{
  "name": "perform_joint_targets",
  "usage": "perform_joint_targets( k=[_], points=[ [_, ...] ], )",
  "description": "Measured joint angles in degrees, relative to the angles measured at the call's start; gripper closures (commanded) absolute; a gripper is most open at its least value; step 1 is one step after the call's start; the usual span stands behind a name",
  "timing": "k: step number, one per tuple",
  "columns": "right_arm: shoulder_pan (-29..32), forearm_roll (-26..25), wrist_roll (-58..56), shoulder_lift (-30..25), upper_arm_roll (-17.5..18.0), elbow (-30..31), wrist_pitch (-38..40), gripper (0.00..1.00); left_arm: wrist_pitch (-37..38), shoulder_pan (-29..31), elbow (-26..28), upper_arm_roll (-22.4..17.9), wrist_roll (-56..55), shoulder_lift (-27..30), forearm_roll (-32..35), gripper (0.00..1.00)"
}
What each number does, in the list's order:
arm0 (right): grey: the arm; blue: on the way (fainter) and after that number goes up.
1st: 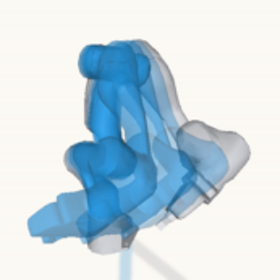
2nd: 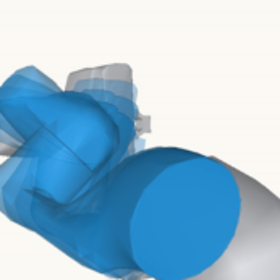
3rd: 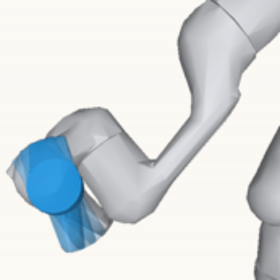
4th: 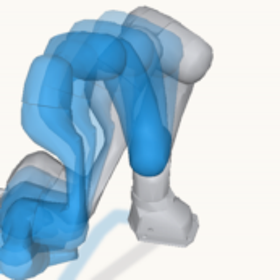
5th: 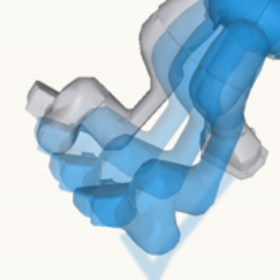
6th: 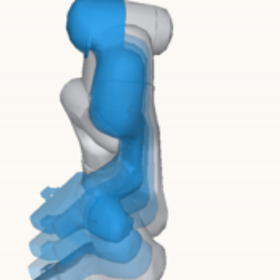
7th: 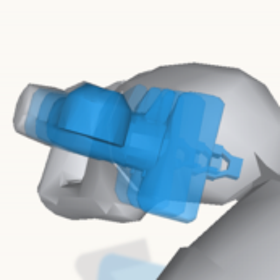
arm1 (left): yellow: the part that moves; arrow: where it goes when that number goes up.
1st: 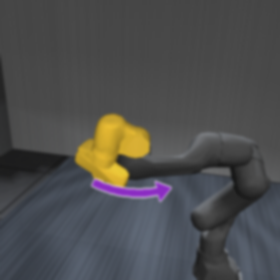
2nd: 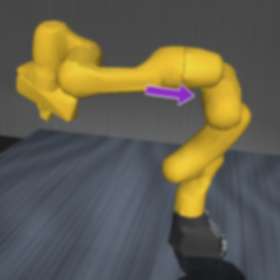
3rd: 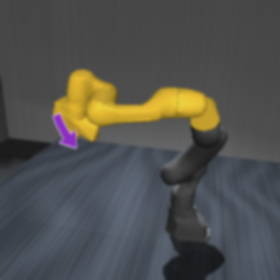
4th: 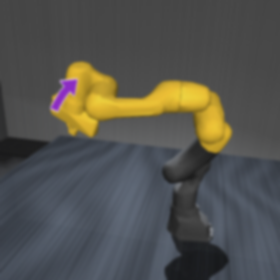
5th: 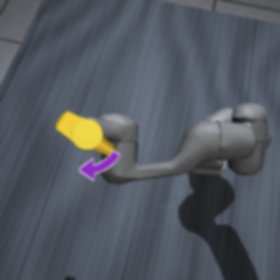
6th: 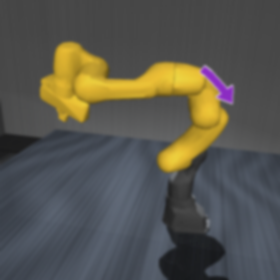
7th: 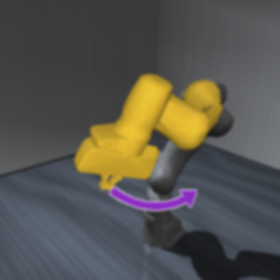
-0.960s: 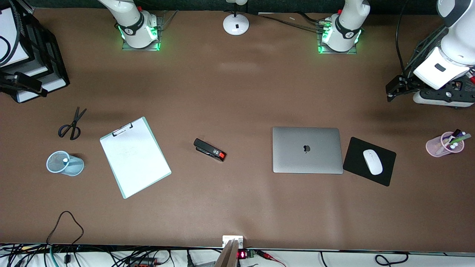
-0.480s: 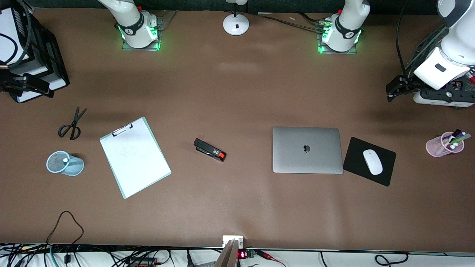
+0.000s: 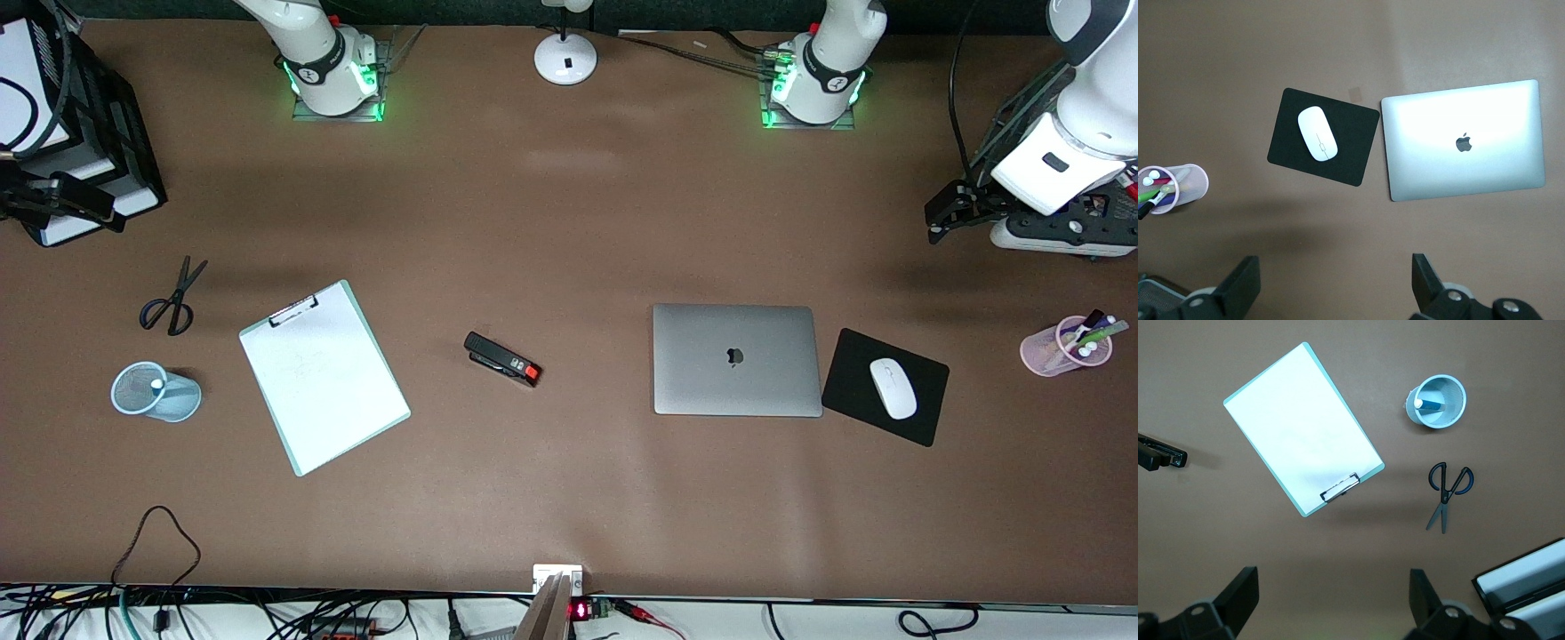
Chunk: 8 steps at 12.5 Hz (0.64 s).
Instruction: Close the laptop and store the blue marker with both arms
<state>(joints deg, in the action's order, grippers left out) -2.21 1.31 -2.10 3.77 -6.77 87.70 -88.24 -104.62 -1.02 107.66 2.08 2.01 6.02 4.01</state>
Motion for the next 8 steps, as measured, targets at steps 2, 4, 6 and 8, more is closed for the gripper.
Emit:
perform_joint_targets(
  k=[2,4,6,8],
  points=[
    [-0.23,0.00,0.00,0.00,0.02,0.00,-0.19,0.00,0.01,0.00,0.00,0.00,0.00,0.00,0.00,0.00],
    [-0.24,0.00,-0.11,0.00,0.02,0.00,-0.35,0.00,0.01,0.00,0.00,0.00,0.00,0.00,0.00,0.00],
    [0.00,-0.01,-0.21,0.00,0.00,0.00,-0.45,0.00,0.01,0.00,0.00,0.00,0.00,0.00,0.00,0.00],
    [0.55,-0.01,-0.52,0.00,-0.04,0.00,-0.65,0.00,0.01,0.00,0.00,0.00,0.00,0.00,0.00,0.00]
  ],
)
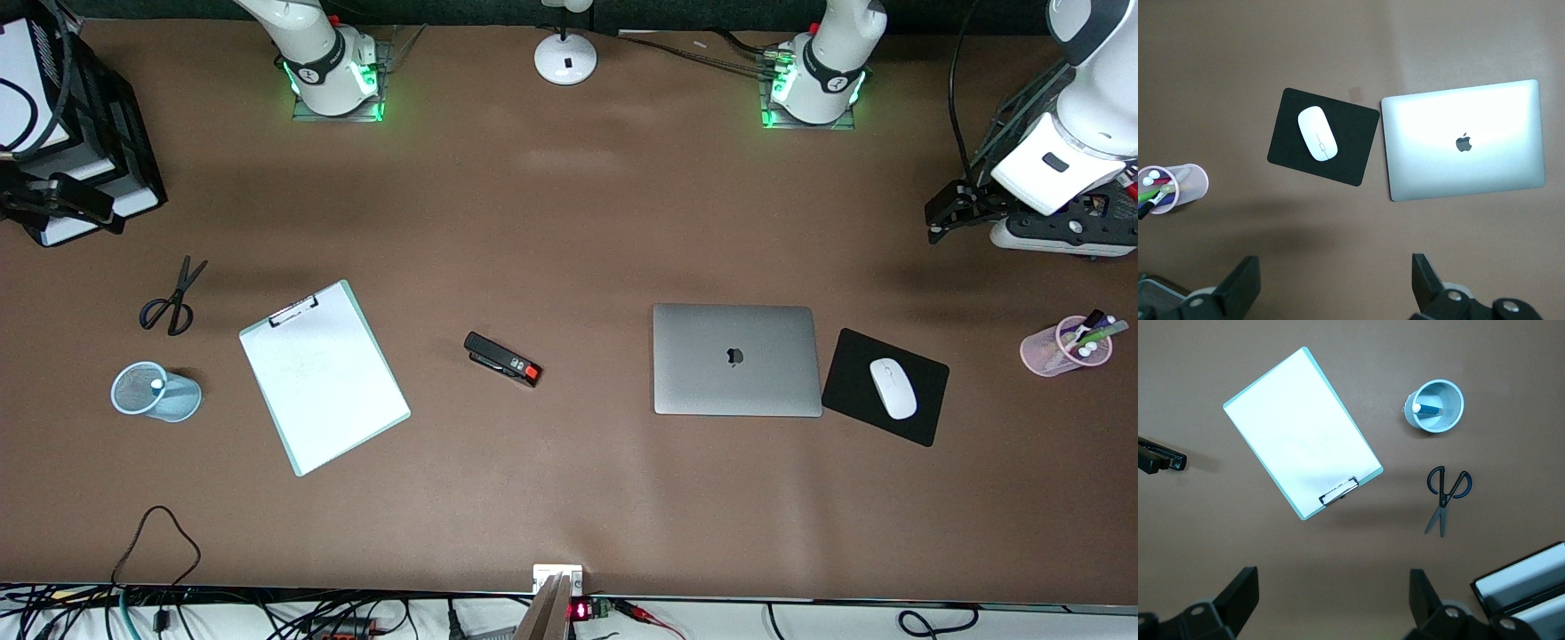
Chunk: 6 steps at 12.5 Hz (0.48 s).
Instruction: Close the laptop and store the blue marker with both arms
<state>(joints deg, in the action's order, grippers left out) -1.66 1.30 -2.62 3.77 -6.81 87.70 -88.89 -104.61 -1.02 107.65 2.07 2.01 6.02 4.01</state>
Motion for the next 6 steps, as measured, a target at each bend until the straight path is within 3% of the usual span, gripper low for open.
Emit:
perform_joint_targets(
  k=[6],
  points=[
    [-0.38,-0.03,-0.05,-0.02,0.08,-0.01,-0.12,0.00,0.00,0.00,0.00,0.00,0.00,0.00,0.00,0.00]
  ],
)
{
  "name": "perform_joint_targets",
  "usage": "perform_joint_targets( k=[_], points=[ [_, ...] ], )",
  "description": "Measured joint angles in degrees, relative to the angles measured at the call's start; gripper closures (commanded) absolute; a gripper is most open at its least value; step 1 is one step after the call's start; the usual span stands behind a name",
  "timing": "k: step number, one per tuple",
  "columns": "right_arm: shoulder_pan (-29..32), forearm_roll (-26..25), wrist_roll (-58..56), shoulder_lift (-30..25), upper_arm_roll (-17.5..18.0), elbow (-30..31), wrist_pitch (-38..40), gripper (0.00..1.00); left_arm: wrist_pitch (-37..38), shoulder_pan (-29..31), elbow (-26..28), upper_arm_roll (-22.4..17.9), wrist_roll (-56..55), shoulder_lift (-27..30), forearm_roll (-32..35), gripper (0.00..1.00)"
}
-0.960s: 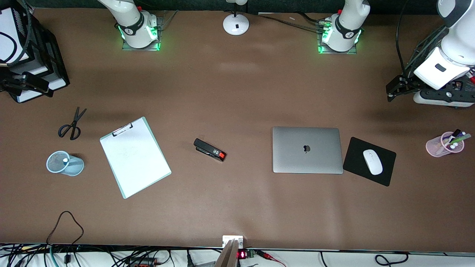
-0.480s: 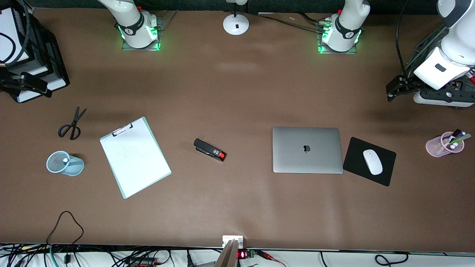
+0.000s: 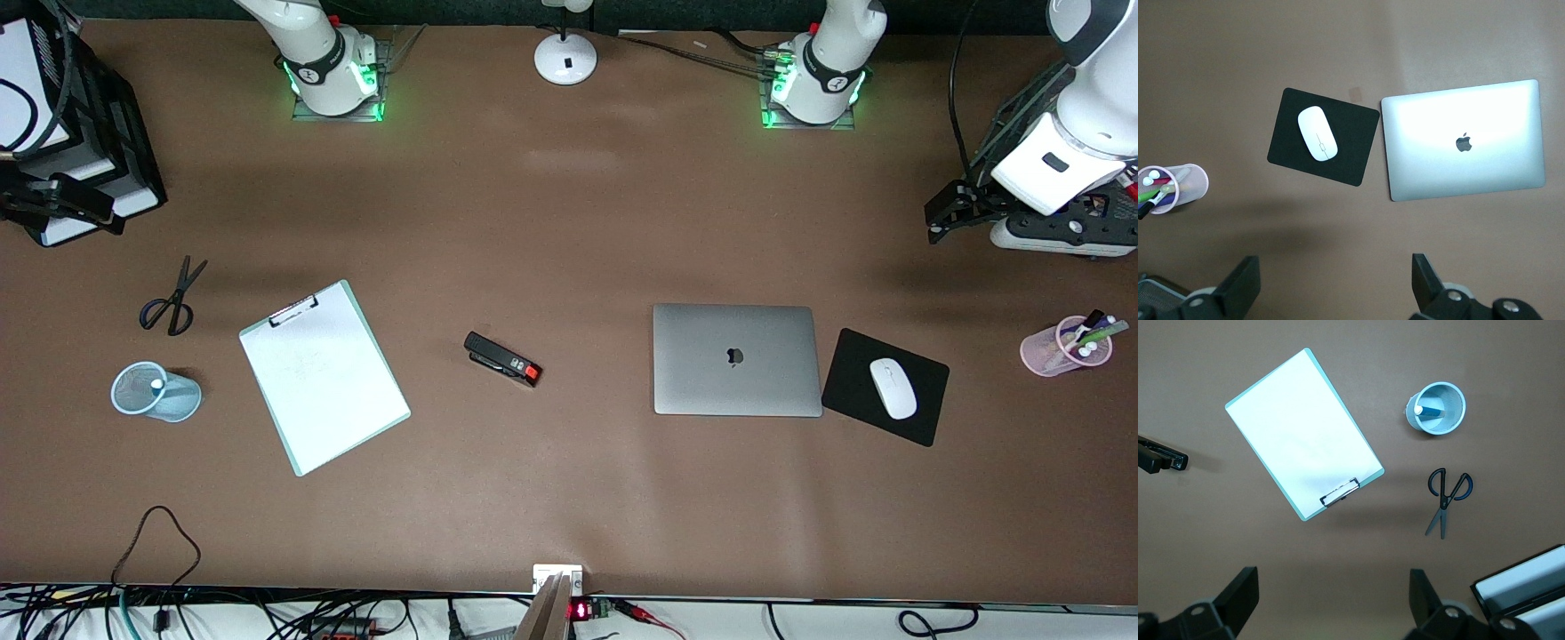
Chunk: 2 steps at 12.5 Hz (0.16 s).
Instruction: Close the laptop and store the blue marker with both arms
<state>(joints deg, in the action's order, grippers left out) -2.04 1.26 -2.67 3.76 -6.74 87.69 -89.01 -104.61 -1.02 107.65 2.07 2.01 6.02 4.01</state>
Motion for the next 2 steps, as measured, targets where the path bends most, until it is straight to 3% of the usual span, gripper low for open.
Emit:
perform_joint_targets(
  k=[2],
  points=[
    [0.02,-0.05,0.00,-0.12,-0.10,-0.01,0.03,0.00,0.00,0.00,0.00,0.00,0.00,0.00,0.00,0.00]
  ],
)
